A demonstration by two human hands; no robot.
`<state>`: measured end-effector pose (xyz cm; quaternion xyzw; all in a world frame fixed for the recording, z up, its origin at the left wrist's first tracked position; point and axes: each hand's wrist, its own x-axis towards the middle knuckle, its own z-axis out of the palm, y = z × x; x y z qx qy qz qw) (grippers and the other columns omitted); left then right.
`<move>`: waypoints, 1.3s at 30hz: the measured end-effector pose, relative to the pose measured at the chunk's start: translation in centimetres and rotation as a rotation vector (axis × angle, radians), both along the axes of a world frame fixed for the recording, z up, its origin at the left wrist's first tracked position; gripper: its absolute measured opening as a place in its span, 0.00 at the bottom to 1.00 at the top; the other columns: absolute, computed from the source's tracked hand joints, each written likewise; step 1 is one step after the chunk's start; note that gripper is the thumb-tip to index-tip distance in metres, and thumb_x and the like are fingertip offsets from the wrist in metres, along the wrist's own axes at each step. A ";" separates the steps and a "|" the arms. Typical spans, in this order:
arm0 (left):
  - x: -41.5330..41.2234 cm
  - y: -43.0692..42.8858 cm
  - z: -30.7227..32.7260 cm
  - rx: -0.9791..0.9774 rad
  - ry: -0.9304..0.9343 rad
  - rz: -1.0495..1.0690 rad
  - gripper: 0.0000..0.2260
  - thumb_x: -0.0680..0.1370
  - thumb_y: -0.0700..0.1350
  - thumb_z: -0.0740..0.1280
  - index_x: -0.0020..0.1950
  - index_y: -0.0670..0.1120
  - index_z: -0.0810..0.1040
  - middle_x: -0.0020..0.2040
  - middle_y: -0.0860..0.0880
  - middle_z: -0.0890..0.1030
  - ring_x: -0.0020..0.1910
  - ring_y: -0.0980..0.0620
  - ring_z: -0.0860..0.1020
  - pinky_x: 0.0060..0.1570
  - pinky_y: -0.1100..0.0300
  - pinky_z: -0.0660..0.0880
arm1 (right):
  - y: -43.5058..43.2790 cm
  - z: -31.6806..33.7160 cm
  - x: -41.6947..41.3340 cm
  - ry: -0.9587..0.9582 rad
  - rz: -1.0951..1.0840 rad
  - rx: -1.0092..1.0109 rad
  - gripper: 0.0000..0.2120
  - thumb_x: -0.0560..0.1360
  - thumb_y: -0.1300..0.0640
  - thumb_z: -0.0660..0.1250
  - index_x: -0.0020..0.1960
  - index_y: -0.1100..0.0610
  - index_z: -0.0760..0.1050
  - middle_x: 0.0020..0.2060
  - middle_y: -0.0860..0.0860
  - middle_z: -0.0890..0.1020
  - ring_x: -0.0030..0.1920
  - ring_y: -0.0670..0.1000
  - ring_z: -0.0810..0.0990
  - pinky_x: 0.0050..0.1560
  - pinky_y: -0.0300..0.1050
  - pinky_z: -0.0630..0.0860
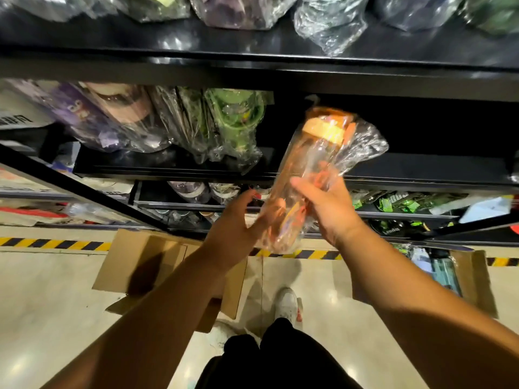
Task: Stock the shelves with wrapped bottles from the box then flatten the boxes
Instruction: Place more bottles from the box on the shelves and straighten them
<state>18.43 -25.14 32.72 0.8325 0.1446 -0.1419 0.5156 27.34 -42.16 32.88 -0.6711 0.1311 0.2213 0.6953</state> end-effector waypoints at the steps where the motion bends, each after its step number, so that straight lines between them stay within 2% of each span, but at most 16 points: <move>1: 0.6 0.4 -0.5 0.077 0.009 0.001 0.37 0.74 0.69 0.62 0.78 0.53 0.62 0.75 0.50 0.69 0.70 0.52 0.72 0.67 0.47 0.72 | 0.0 0.0 0.9 -0.040 -0.017 -0.014 0.36 0.67 0.55 0.79 0.70 0.50 0.66 0.57 0.54 0.82 0.54 0.53 0.84 0.54 0.54 0.81; 4: 2.4 1.1 -1.8 0.213 0.030 -0.006 0.31 0.78 0.56 0.68 0.79 0.50 0.63 0.76 0.46 0.68 0.73 0.46 0.68 0.68 0.53 0.68 | 0.2 0.0 3.2 -0.126 -0.091 -0.026 0.35 0.70 0.59 0.78 0.70 0.48 0.63 0.57 0.51 0.81 0.54 0.49 0.83 0.57 0.51 0.81; 8: 4.1 1.4 -2.8 0.370 0.018 -0.057 0.31 0.79 0.52 0.70 0.78 0.47 0.63 0.75 0.45 0.69 0.72 0.46 0.69 0.65 0.60 0.66 | 1.2 0.0 5.3 -0.238 -0.130 -0.091 0.38 0.69 0.55 0.79 0.72 0.55 0.62 0.58 0.51 0.80 0.56 0.48 0.81 0.62 0.49 0.78; 10: 4.6 1.3 -3.1 0.399 0.025 -0.048 0.31 0.78 0.52 0.70 0.78 0.48 0.63 0.75 0.45 0.68 0.72 0.46 0.69 0.67 0.57 0.66 | 1.6 -0.1 6.2 -0.269 -0.138 -0.139 0.33 0.69 0.55 0.79 0.66 0.59 0.65 0.51 0.51 0.80 0.50 0.46 0.81 0.56 0.45 0.78; 13: 4.9 1.0 -3.4 0.392 0.023 -0.050 0.31 0.78 0.51 0.70 0.78 0.47 0.63 0.75 0.44 0.68 0.73 0.45 0.68 0.69 0.55 0.66 | 1.9 -0.1 6.8 -0.316 -0.158 -0.196 0.24 0.70 0.58 0.78 0.54 0.55 0.64 0.42 0.46 0.73 0.38 0.36 0.75 0.43 0.27 0.72; 15: 5.0 0.9 -3.6 0.385 0.022 -0.063 0.31 0.78 0.51 0.70 0.78 0.47 0.63 0.75 0.44 0.67 0.73 0.44 0.67 0.70 0.52 0.65 | 2.2 -0.1 7.1 -0.360 -0.168 -0.218 0.25 0.69 0.58 0.79 0.50 0.55 0.62 0.42 0.47 0.73 0.37 0.33 0.74 0.43 0.26 0.71; 18: 5.0 1.1 -4.0 0.422 0.015 -0.091 0.31 0.78 0.51 0.70 0.78 0.47 0.63 0.75 0.44 0.67 0.73 0.44 0.66 0.71 0.52 0.64 | 2.5 -0.6 7.0 -0.391 -0.201 -0.234 0.28 0.69 0.59 0.79 0.57 0.59 0.63 0.48 0.48 0.75 0.44 0.33 0.76 0.53 0.29 0.73; 20: 5.1 1.4 -4.2 0.435 0.005 -0.092 0.31 0.78 0.50 0.70 0.78 0.47 0.63 0.76 0.44 0.66 0.74 0.44 0.65 0.72 0.52 0.62 | 2.7 -1.1 6.7 -0.415 -0.215 -0.225 0.38 0.69 0.57 0.79 0.70 0.60 0.60 0.63 0.50 0.73 0.61 0.40 0.73 0.65 0.29 0.67; 21: 5.2 1.5 -4.3 0.441 0.006 -0.091 0.31 0.78 0.50 0.70 0.78 0.47 0.63 0.76 0.45 0.66 0.74 0.44 0.64 0.73 0.52 0.62 | 2.7 -1.4 6.6 -0.419 -0.211 -0.224 0.43 0.70 0.58 0.78 0.75 0.60 0.56 0.68 0.48 0.69 0.67 0.41 0.67 0.65 0.23 0.62; 23: 5.4 1.6 -4.6 0.454 0.017 -0.096 0.32 0.78 0.51 0.70 0.79 0.48 0.62 0.77 0.45 0.64 0.75 0.44 0.62 0.73 0.52 0.61 | 2.7 -2.0 6.5 -0.423 -0.198 -0.249 0.47 0.70 0.58 0.78 0.79 0.60 0.51 0.70 0.45 0.63 0.69 0.39 0.61 0.61 0.17 0.56; 26: 5.7 1.7 -4.9 0.469 0.028 -0.124 0.33 0.78 0.52 0.69 0.79 0.48 0.60 0.79 0.47 0.60 0.78 0.45 0.58 0.75 0.50 0.59 | 2.3 -4.0 6.4 -0.432 -0.134 -0.376 0.48 0.71 0.56 0.77 0.79 0.61 0.50 0.75 0.52 0.59 0.73 0.45 0.62 0.68 0.23 0.56; 29: 6.0 1.7 -5.1 0.489 0.028 -0.152 0.33 0.78 0.52 0.69 0.80 0.49 0.59 0.81 0.48 0.57 0.79 0.45 0.55 0.76 0.48 0.59 | 1.4 -5.9 6.1 -0.331 -0.025 -0.478 0.47 0.74 0.60 0.72 0.79 0.61 0.44 0.77 0.56 0.50 0.73 0.51 0.61 0.54 0.17 0.52; 32: 6.5 2.0 -5.6 0.549 0.046 -0.186 0.35 0.78 0.53 0.69 0.81 0.49 0.56 0.81 0.48 0.53 0.80 0.45 0.50 0.77 0.47 0.56 | 1.2 -6.4 6.7 -0.354 0.023 -0.539 0.47 0.73 0.58 0.74 0.80 0.59 0.46 0.77 0.54 0.56 0.73 0.48 0.61 0.61 0.23 0.53; 34: 6.7 2.3 -6.1 0.587 0.090 -0.220 0.37 0.78 0.54 0.68 0.81 0.50 0.53 0.82 0.48 0.49 0.81 0.45 0.47 0.78 0.45 0.55 | 1.8 -6.5 7.5 -0.359 0.031 -0.524 0.43 0.71 0.57 0.76 0.78 0.56 0.55 0.73 0.53 0.67 0.70 0.46 0.68 0.69 0.34 0.62; 36: 6.8 2.6 -6.6 0.616 0.134 -0.247 0.39 0.78 0.56 0.68 0.82 0.51 0.48 0.82 0.50 0.46 0.81 0.45 0.44 0.78 0.44 0.53 | 2.4 -6.7 8.1 -0.357 0.026 -0.518 0.36 0.70 0.55 0.77 0.72 0.57 0.63 0.66 0.53 0.74 0.63 0.47 0.74 0.67 0.40 0.69; 39: 6.8 3.1 -7.2 0.649 0.165 -0.266 0.41 0.78 0.57 0.67 0.82 0.52 0.44 0.82 0.51 0.43 0.81 0.45 0.42 0.78 0.44 0.51 | 3.4 -7.0 9.0 -0.351 0.039 -0.566 0.29 0.72 0.50 0.76 0.66 0.59 0.68 0.64 0.55 0.72 0.56 0.48 0.71 0.58 0.37 0.67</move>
